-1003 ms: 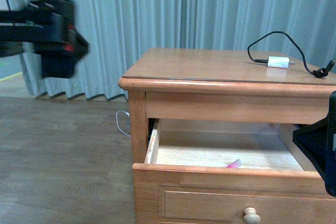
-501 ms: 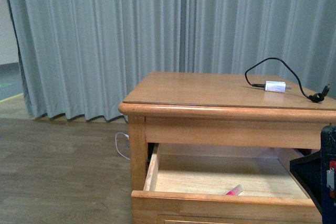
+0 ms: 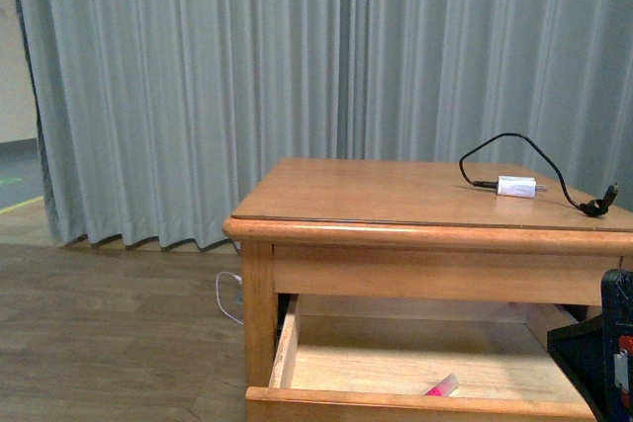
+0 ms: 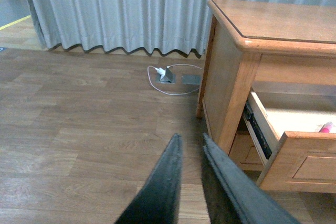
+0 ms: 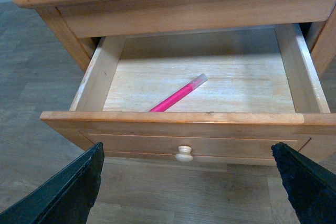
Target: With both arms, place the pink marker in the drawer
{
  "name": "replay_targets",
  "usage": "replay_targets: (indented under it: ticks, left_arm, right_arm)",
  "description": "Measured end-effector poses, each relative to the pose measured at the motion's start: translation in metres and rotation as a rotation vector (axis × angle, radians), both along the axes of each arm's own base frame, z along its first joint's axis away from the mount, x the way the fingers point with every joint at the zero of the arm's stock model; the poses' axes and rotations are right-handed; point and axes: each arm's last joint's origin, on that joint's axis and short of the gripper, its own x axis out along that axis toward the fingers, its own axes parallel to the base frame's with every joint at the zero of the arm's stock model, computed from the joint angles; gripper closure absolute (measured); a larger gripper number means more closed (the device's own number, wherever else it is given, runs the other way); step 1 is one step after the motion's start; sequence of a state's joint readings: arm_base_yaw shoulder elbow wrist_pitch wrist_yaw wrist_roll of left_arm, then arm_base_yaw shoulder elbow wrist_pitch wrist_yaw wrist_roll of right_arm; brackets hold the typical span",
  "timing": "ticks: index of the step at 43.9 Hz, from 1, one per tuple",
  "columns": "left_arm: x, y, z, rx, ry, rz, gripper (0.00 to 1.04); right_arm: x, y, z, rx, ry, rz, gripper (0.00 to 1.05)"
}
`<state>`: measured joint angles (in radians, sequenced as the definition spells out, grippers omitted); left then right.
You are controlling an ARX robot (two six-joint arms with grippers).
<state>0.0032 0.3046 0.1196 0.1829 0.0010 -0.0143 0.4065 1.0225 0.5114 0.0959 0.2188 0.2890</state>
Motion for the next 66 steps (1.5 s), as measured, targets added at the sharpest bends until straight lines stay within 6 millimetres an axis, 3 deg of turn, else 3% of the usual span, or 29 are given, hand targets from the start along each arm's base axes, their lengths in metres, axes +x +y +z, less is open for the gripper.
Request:
replay_targets:
  ticks: [4,23,43,47,54,61,66]
  left_arm:
    - [-0.002,0.0,-0.004,0.005,-0.003,-0.001,1.01]
    - [-0.016,0.0,-0.024,0.007,0.023,-0.001,1.01]
    - [-0.02,0.0,-0.025,0.008,-0.021,-0.001,1.01]
    - [-0.02,0.0,-0.025,0.008,-0.021,-0.001,0.85]
    - [-0.02,0.0,-0.025,0.008,-0.021,-0.001,0.62]
    - [-0.02,0.0,-0.025,0.008,-0.021,-0.001,0.26]
    - [-0.02,0.0,-0.025,0.01,-0.021,-0.001,0.04]
  right_arm:
    - [0.0,0.0,0.0,0.0,0.0,0.0,0.08]
    - [0.0,0.0,0.0,0.0,0.0,0.0,0.08]
    - [0.0,0.0,0.0,0.0,0.0,0.0,0.08]
    - [0.0,0.001,0.0,-0.017,-0.008,-0.022,0.08]
    - [0.003,-0.006,-0.01,-0.173,0.06,-0.273,0.08]
    - [0.021,-0.025,-0.042,-0.197,0.315,-0.202,0.08]
    - [0.047,-0.033,-0.056,-0.175,0.362,-0.141,0.08]
